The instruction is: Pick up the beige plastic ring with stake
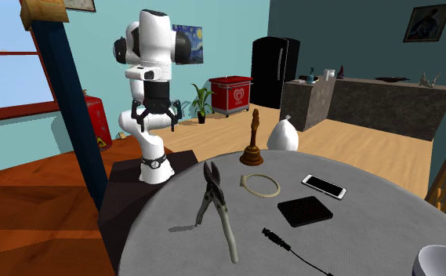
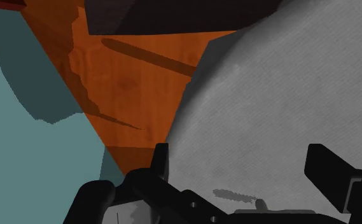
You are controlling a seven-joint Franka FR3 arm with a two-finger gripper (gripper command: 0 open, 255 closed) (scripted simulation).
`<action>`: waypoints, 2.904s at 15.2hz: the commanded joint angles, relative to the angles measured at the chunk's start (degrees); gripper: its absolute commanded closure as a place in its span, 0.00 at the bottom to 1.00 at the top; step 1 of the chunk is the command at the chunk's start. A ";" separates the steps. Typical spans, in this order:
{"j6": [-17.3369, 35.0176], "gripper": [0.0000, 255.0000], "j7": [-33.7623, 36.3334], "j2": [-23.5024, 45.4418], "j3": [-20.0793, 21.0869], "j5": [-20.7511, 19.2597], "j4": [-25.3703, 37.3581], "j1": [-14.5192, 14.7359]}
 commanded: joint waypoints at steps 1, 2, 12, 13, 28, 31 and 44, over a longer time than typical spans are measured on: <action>2.24 0.00 2.04 2.67 2.00 1.00 0.06 0.79; 3.32 0.00 2.99 4.09 2.95 1.38 0.22 1.14; 13.14 0.00 12.86 21.03 12.24 2.36 5.41 3.61; 13.95 0.00 13.93 22.96 13.11 2.08 6.29 3.79; 20.70 0.00 28.71 49.70 20.25 -7.73 21.46 8.13; 22.71 0.00 29.39 50.94 20.08 -8.54 20.49 8.27; 24.45 1.00 29.88 52.00 19.85 -9.27 19.68 8.33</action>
